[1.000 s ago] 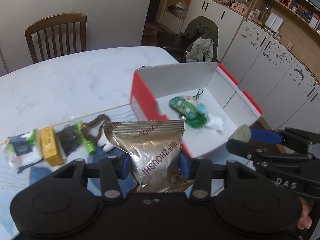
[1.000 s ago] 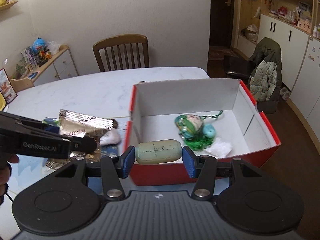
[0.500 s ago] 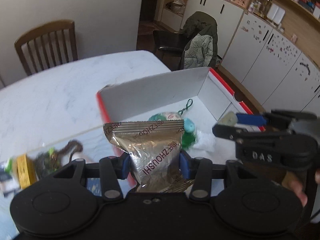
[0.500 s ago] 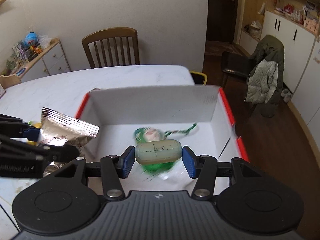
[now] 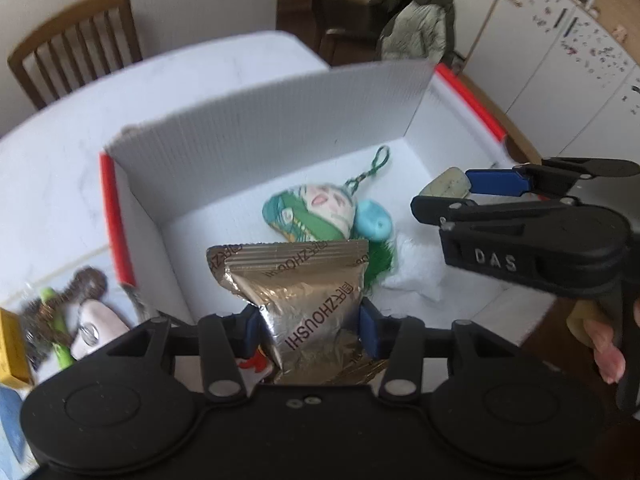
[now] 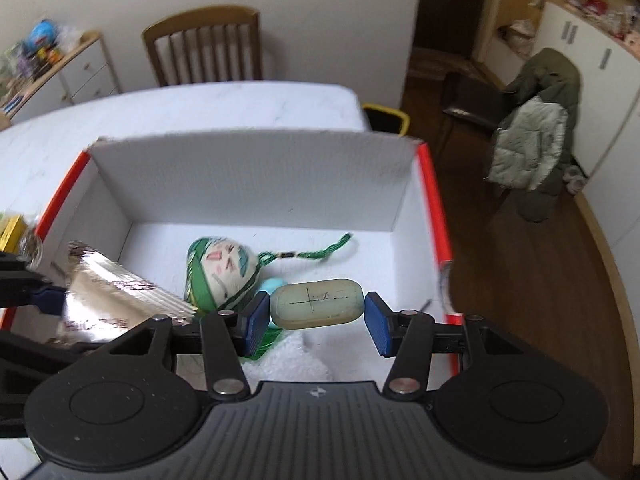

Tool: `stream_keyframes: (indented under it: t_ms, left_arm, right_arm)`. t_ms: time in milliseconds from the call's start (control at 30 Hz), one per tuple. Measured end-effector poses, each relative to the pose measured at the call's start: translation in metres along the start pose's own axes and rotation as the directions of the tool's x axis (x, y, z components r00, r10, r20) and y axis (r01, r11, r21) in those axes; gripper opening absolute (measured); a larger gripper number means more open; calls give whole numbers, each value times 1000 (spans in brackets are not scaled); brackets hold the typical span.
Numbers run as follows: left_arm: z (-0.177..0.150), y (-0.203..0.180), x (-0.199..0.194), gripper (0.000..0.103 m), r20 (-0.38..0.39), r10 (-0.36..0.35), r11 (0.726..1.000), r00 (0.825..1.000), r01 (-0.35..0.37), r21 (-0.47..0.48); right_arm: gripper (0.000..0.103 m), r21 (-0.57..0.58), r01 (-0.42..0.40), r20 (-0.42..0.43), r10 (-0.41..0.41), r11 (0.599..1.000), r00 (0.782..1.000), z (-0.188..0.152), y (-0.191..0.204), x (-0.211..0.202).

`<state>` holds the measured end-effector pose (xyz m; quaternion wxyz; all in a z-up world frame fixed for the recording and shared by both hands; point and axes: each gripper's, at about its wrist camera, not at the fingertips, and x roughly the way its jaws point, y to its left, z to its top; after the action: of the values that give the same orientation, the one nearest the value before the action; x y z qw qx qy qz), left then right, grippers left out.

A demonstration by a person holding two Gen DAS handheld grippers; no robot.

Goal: Organize objects
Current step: 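Lower the soap and pouch into the shoebox and open both tools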

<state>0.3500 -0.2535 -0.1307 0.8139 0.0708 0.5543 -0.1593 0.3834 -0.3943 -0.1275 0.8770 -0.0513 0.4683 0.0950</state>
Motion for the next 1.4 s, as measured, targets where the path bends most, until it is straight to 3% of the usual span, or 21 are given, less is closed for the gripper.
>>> stream_keyframes:
  t_ms: [333,867,967,1333,1400]
  left_arm:
    - [5,3,29,46,-91,37,999,995,-39,-26]
    - [6,-1,38,48,-127,49,998,991,-54,-31]
    - [6,-2,36,58,-117,56,998,992,-60,-34]
    - [-6,-4,-5,64,-16,19,1000,1000,-19,-8]
    - [-9,-3,-15,75,7,20,1000,1000,-20,-9]
  right_arm:
    - [51,-135,-34,-88,22,990,996,1,21,24]
    - [51,-144,-47,-132,28,988,991,3,21,27]
    - [51,-130,-47,-124,31,990,992,3,19,24]
    - [57,-80,-88,-31,86,993,996,-2,14,-16]
    - [57,-83,-85,-9,84,993,996,-3,15,-26]
